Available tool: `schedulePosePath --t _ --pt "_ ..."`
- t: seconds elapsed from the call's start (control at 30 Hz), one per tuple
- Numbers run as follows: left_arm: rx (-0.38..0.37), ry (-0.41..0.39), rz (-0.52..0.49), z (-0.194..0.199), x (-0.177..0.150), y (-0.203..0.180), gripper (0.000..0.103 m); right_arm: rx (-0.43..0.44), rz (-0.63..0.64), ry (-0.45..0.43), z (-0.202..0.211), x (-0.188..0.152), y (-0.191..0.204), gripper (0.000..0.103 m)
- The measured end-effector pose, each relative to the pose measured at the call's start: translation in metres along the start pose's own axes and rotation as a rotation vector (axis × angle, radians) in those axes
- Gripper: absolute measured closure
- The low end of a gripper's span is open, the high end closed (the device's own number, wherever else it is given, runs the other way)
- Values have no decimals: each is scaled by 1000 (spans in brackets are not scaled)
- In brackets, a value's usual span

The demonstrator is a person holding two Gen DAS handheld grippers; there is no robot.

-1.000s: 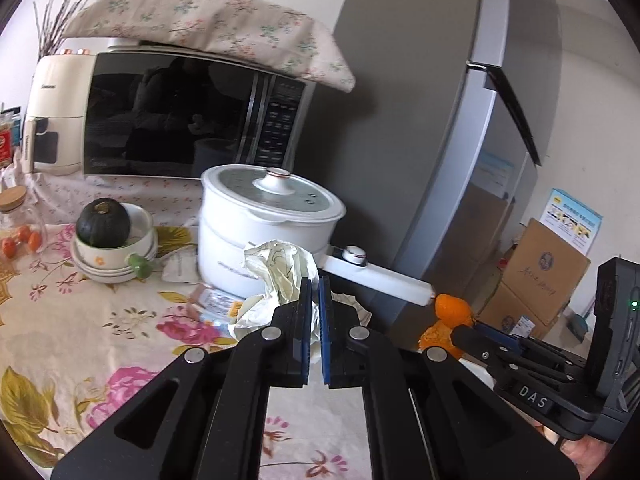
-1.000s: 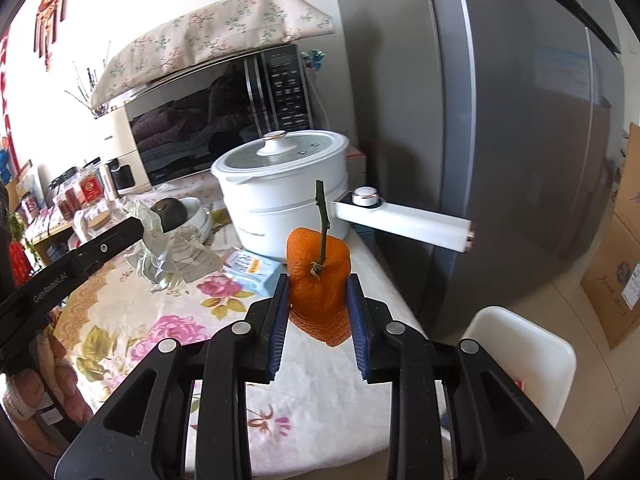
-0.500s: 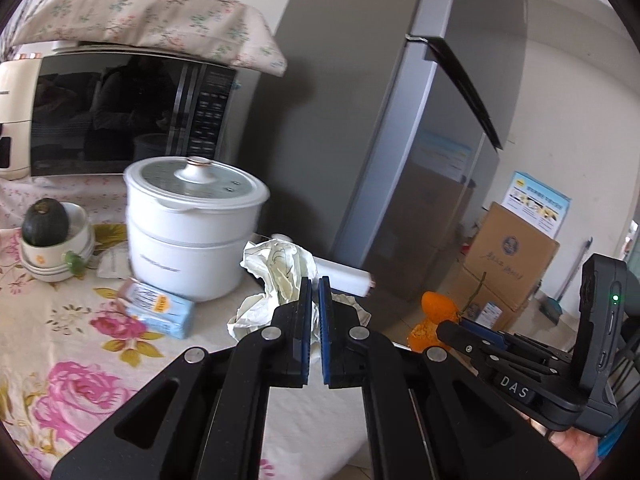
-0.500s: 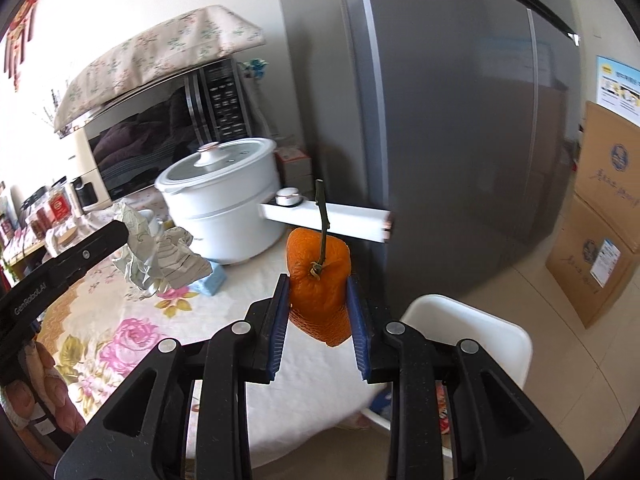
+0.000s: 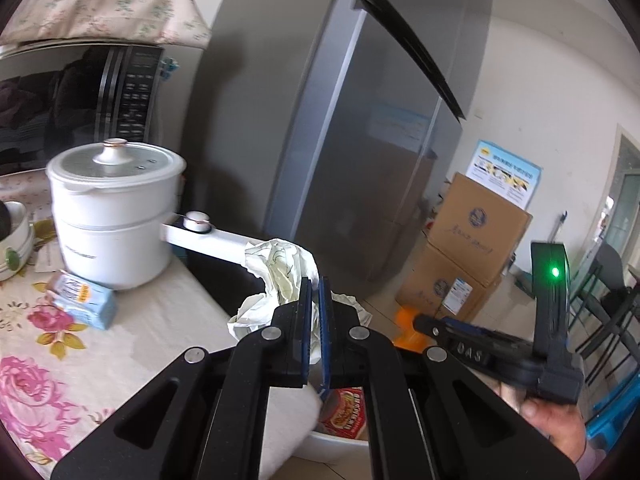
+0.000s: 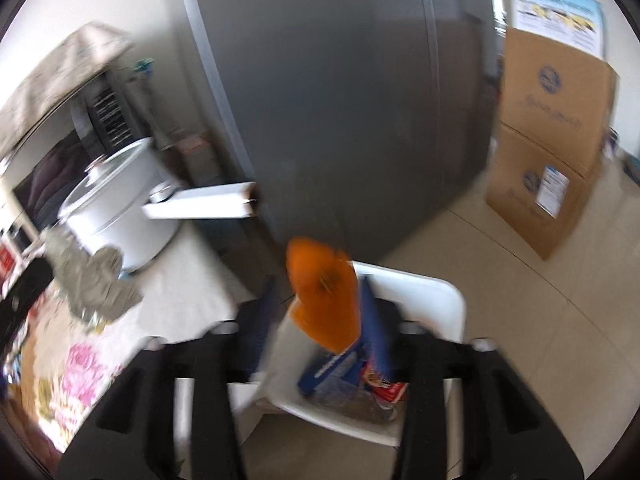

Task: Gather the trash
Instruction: 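Carry the pepper and tissue to the white bin and open both tools over it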

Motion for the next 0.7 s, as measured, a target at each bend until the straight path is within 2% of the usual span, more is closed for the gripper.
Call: schedulePosePath --t 0.2,0.33,0.6,0.7 --pt "-24 37 -45 -21 -11 -24 99 -67 -95 -26 8 8 -34 37" --pt "-35 57 -60 -31 -15 -35 99 -135 -161 -50 16 8 -57 18" --pt "-79 108 -84 -57 -22 -63 99 -212 -262 -101 31 10 -89 7" --pt "-103 128 -91 -70 -23 -76 99 -246 -282 -128 38 12 -97 7"
Point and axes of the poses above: each gripper's, at about its wrist camera, not at the fingertips, and z roughly against the way its jaws point, y to its left, x to its top, the point moved 7 cm from there along -z, roughly the way its jaws point, and after that the axes turned 7 degrees about y, right-handed, at the moved point
